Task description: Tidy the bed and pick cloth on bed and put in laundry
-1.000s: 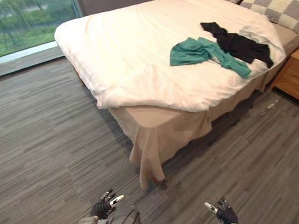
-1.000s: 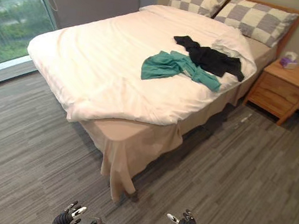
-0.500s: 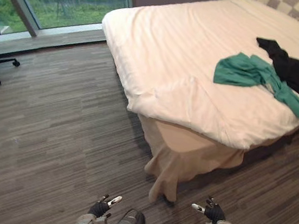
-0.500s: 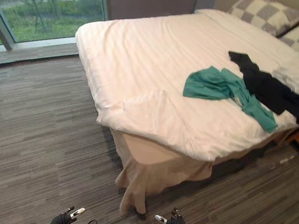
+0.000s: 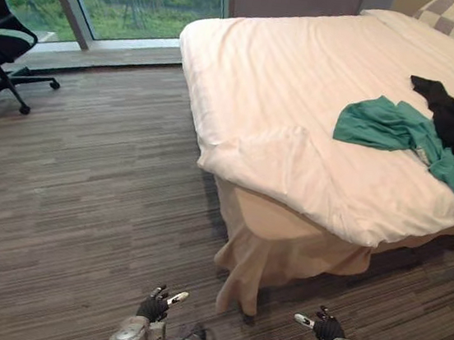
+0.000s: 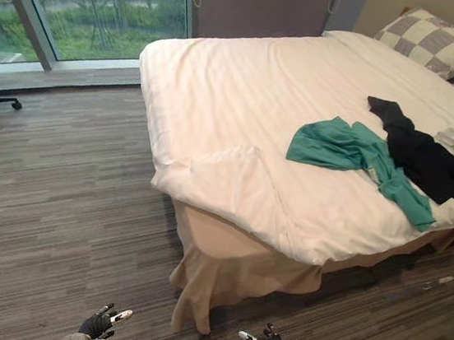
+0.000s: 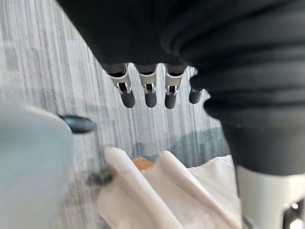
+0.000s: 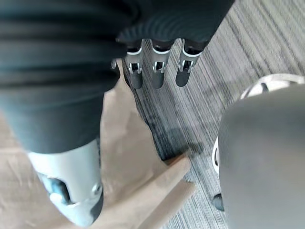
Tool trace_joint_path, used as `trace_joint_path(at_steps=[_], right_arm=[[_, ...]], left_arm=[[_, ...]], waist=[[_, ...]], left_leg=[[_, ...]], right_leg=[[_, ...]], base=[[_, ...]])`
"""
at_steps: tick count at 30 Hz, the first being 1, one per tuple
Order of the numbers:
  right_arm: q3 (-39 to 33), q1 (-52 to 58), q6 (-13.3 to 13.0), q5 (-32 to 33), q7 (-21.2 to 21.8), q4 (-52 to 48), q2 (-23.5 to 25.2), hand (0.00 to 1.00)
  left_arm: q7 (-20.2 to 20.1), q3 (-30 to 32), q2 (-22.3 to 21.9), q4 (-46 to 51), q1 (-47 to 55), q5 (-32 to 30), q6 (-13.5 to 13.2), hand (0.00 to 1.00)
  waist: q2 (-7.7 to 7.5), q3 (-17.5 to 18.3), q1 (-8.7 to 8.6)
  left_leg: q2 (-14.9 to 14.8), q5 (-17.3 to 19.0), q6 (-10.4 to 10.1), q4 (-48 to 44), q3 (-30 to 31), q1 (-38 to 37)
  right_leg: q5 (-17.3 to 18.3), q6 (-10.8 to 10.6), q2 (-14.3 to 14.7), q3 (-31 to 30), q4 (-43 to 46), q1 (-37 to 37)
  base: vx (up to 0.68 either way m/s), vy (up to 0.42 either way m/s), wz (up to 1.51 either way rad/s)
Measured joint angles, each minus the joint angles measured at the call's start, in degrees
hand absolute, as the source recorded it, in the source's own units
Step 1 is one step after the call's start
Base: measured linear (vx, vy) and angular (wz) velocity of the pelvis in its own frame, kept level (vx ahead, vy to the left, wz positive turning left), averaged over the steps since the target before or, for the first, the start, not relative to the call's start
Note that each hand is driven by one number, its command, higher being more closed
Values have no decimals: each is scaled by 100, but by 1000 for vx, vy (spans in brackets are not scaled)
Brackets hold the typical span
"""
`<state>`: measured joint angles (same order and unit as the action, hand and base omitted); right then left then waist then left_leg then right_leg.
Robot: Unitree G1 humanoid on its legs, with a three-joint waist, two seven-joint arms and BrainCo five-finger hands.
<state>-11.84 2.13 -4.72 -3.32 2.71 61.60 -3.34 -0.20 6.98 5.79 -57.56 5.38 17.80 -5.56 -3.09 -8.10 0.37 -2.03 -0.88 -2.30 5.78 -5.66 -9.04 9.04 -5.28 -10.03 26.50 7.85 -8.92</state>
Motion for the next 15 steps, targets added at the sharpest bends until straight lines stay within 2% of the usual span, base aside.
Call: trace_joint_path(at_steps=[2,5,7,9,10,12,15], right_arm=[[-152,6,30,97,38,13,-10,0],[-369,21,140,336,70,14,-24,0],[-487,17,172,575,127,14,-25,0],[-626,23,232,836,191,13,-41,0],[-657,43,268,910,196,13,-62,0],[-826,77,395,1257,173,12,-209,0],[-1067,79,516,1585,154,-74,-457,0]], left_arm=[[361,249,0,4,-60,330,6,0],[1211,1042,50,271,-159,657,-14,0],[1743,1599,236,594,-233,869,-59,0],[2216,2125,729,1071,-283,853,-203,0],[2315,2256,914,1211,-326,849,-250,0],[2519,2574,1509,1600,-623,792,-507,0],[2408,2524,2254,1982,-1166,583,-658,0]], waist=[[-32,-18,-11],[10,-36,-11],[17,-37,-9],[56,-60,-5],[58,-60,5],[95,-83,40],[211,-125,76]], left_leg=[[9,-1,1,-16,-6,5],[93,-1,1,-16,15,-4],[120,-3,4,-16,72,7],[144,-19,28,-10,163,5],[147,-23,34,7,179,7],[159,-49,73,19,294,9],[162,-36,53,22,303,24]], right_leg=[[-101,-18,8,0,-173,-55],[-220,-68,-13,42,-365,-181],[-266,-66,-30,102,-412,-208],[-282,-68,-38,169,-453,-271],[-283,-68,-38,204,-459,-289],[-286,-66,-35,313,-493,-361],[-286,-33,-31,339,-518,-378]], base=[[56,17,-2],[5,26,8],[-11,34,14],[-39,16,18],[-57,-4,24],[-76,-8,26],[-68,5,9]])
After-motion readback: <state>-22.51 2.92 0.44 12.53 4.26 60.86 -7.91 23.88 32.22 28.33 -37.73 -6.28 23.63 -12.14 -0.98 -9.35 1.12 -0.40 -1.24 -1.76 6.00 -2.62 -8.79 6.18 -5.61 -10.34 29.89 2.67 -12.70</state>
